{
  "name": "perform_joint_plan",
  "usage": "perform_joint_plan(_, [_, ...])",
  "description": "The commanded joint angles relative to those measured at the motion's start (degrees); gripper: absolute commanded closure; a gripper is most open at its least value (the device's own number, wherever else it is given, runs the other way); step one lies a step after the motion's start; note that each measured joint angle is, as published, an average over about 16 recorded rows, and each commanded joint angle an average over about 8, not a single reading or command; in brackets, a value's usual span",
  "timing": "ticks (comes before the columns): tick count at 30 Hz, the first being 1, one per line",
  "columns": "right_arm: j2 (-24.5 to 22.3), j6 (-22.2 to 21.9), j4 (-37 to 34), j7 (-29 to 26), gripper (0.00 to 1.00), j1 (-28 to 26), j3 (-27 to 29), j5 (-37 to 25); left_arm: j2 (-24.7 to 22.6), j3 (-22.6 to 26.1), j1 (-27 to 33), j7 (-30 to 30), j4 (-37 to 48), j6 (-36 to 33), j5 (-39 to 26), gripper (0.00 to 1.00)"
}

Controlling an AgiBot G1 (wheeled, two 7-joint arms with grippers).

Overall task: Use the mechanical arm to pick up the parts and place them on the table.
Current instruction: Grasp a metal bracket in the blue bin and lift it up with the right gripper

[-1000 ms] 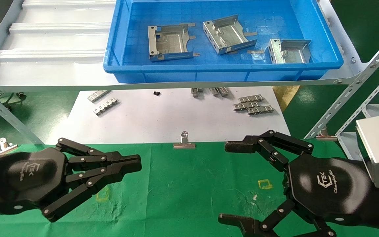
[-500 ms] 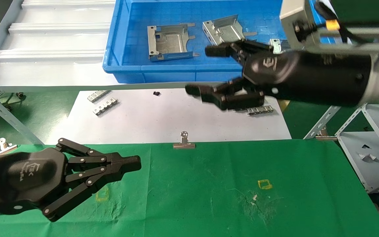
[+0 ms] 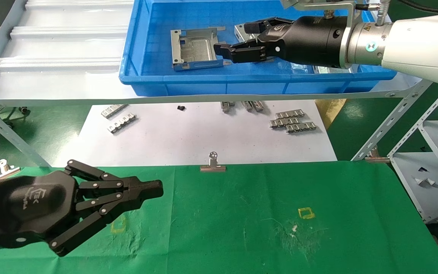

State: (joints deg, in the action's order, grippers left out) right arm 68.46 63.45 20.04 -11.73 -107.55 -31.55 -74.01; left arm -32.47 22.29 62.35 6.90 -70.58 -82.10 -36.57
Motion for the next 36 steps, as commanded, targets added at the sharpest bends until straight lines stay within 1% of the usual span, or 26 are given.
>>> perform_joint_plan(1, [2.05,-2.38,-3.99,0.55,0.13,-1.54,-0.69,-1.45,0.0,0.0,0.0,0.0,0.0,0.0,0.0,1.0])
perform_joint_plan(6, [6.13,-8.46,-11.07,1.24,0.76,-4.16,-1.93,-3.76,0.0,0.0,0.0,0.0,0.0,0.0,0.0,1.0])
perform_joint_plan(7, [6.77,-9.77,-12.1,1.31,0.86,-4.58,-2.15,-4.14,0.0,0.0,0.0,0.0,0.0,0.0,0.0,1.0])
perform_joint_plan(8, [7.34,-11.09,-12.98,1.37,0.95,-4.95,-2.35,-4.47,0.0,0.0,0.0,0.0,0.0,0.0,0.0,0.99])
perform_joint_plan(9, [7.82,-12.39,-13.67,1.4,1.0,-5.24,-2.5,-4.72,0.0,0.0,0.0,0.0,0.0,0.0,0.0,0.93])
perform_joint_plan(12, [8.85,-16.36,-14.64,1.43,1.0,-5.69,-2.86,-5.18,0.0,0.0,0.0,0.0,0.0,0.0,0.0,0.56])
perform_joint_plan(15, [9.38,-19.55,-14.18,1.22,1.0,-5.5,-3.31,-5.42,0.0,0.0,0.0,0.0,0.0,0.0,0.0,0.18])
perform_joint_plan(16, [9.49,-20.36,-13.82,1.04,1.0,-5.34,-3.54,-5.51,0.0,0.0,0.0,0.0,0.0,0.0,0.0,0.07])
perform_joint_plan(17, [9.57,-21.02,-13.41,0.8,1.0,-5.16,-3.81,-5.61,0.0,0.0,0.0,0.0,0.0,0.0,0.0,0.0])
perform_joint_plan(22, [9.74,-22.46,-11.2,-1.19,1.0,-4.45,-5.68,-6.22,0.0,0.0,0.0,0.0,0.0,0.0,0.0,0.0])
perform_joint_plan(36, [9.58,-23.03,-9.11,-8.64,1.0,-3.69,-10.75,-6.51,0.0,0.0,0.0,0.0,0.0,0.0,0.0,0.0])
